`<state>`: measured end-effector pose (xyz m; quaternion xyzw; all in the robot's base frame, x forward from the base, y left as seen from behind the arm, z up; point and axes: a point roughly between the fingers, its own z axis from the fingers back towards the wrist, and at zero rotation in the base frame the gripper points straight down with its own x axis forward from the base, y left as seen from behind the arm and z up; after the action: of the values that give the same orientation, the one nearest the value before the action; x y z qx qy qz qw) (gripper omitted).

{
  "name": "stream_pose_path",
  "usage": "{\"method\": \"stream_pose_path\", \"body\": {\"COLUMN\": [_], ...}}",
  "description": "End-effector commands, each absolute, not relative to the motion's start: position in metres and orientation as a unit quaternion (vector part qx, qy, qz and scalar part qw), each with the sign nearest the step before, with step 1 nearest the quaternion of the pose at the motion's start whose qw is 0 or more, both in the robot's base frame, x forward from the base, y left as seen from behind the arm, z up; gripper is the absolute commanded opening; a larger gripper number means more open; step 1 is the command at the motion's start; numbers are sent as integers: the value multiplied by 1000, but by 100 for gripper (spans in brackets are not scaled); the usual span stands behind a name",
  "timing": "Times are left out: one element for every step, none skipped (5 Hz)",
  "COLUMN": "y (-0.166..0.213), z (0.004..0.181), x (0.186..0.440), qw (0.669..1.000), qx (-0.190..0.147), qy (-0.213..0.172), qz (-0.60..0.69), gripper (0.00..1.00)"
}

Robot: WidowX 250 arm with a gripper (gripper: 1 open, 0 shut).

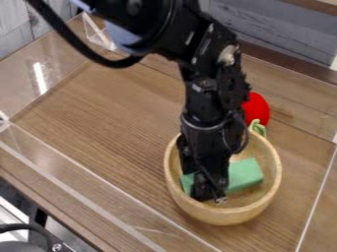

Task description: Remove the green block from the brown bowl and put it on the table

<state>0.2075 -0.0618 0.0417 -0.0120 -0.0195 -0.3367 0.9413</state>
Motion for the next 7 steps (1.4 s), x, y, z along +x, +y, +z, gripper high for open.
{"method": "stream_pose_path", "body": {"y": [-70, -76, -81, -74, -68, -56, -26], "z": [62, 83, 106, 109, 111, 129, 133], "x": [207, 204, 202, 199, 195, 204, 206], "qw": [936, 932, 930, 933, 935, 949, 968], "qx": [-10, -6, -2, -3, -5, -1, 13], "qy": [-27, -32, -37, -38, -38, -46, -54], "qz": [-351, -360, -365, -358, -353, -310, -245], "gripper": [0, 0, 0, 0, 0, 0, 0]}}
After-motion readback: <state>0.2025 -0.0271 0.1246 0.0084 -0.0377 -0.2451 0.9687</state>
